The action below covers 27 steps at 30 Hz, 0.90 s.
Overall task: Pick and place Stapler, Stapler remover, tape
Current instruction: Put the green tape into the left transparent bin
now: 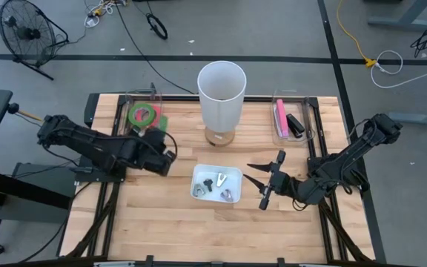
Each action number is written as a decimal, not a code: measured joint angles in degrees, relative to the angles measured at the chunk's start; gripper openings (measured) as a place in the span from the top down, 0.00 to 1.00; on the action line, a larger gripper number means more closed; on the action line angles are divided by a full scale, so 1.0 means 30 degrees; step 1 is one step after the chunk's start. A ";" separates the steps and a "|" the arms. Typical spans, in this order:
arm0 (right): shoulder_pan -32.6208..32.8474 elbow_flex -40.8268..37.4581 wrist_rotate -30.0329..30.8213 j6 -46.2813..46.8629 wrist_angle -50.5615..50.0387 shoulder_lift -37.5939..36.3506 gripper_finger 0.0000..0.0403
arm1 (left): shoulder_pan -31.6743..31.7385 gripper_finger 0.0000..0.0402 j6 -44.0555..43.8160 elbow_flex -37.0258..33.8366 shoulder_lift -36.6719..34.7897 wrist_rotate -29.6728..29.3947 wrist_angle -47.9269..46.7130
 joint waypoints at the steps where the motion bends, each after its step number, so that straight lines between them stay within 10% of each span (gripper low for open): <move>1: 0.0000 0.0000 0.0012 0.0139 -0.0095 0.0000 0.62 | 0.0303 0.72 -0.0183 0.0000 0.0000 -0.0022 -0.0562; 27: -0.0087 0.0000 -0.0146 0.0281 -0.0413 0.0000 0.62 | 1.2549 0.73 0.6196 -0.2295 0.1232 0.1682 -0.1479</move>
